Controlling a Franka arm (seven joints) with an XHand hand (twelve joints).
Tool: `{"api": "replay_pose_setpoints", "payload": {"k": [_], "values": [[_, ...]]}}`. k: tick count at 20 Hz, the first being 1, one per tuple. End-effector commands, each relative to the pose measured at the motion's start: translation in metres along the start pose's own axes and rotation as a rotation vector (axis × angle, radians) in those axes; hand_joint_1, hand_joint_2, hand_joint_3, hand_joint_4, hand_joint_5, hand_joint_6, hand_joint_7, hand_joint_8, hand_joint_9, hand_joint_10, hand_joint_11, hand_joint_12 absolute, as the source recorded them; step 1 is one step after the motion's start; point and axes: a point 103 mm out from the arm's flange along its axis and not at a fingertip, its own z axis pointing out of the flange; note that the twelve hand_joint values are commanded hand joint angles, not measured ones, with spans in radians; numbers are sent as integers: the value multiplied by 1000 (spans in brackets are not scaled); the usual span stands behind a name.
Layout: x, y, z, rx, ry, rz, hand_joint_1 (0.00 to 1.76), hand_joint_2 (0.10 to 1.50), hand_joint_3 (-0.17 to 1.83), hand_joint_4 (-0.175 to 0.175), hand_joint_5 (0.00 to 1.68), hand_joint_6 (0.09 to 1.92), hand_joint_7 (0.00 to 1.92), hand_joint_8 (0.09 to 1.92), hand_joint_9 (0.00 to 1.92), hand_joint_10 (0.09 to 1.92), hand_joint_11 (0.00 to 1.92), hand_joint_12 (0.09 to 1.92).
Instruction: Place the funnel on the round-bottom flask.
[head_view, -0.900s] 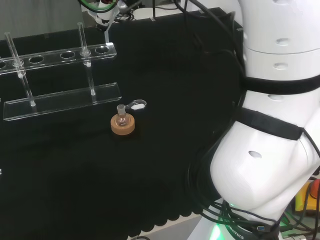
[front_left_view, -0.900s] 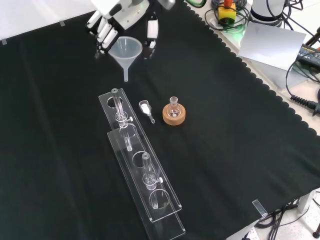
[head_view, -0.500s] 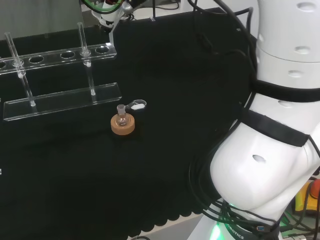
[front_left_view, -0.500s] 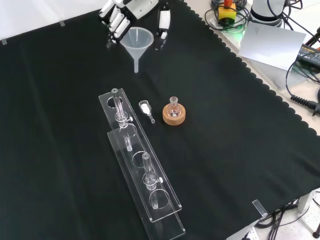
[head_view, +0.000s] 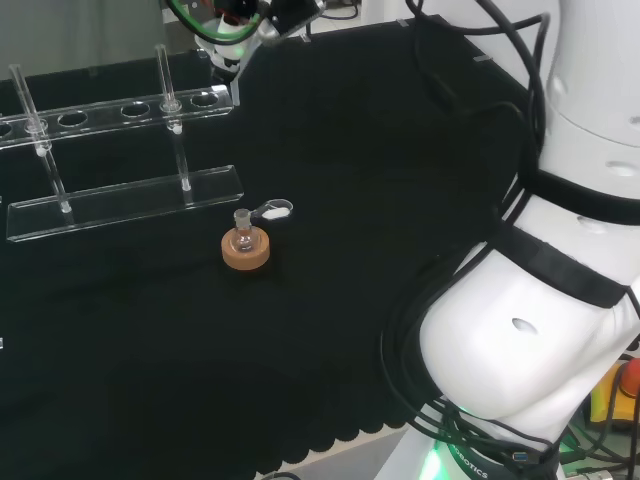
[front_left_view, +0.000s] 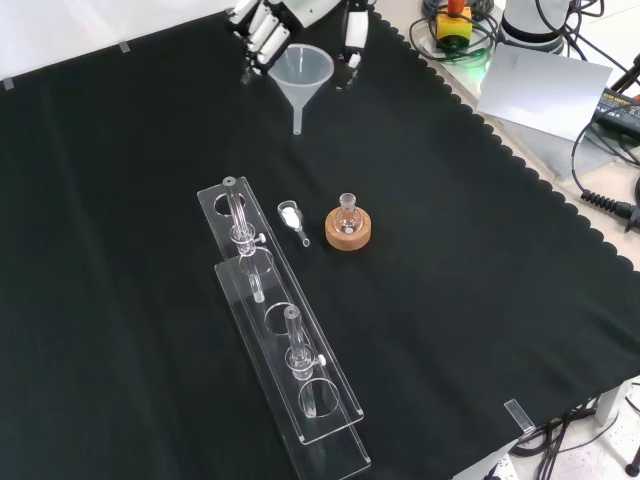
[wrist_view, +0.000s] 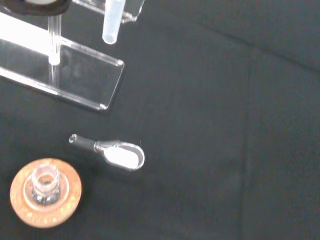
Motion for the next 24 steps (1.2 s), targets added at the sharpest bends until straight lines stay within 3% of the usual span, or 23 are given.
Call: {"api": "replay_pose_setpoints", "payload": {"k": [1, 14, 24], "values": [[8, -19, 31, 16, 13, 17, 715, 754, 471, -39, 528, 87, 485, 662, 680, 540, 238, 1379], [28, -8, 83, 57, -5, -21, 718, 750, 478, -39, 530, 87, 485, 664, 679, 540, 242, 1376], [41, -3, 103, 53, -13, -27, 719, 749, 481, -40, 526, 87, 480, 664, 678, 541, 246, 1373]]}}
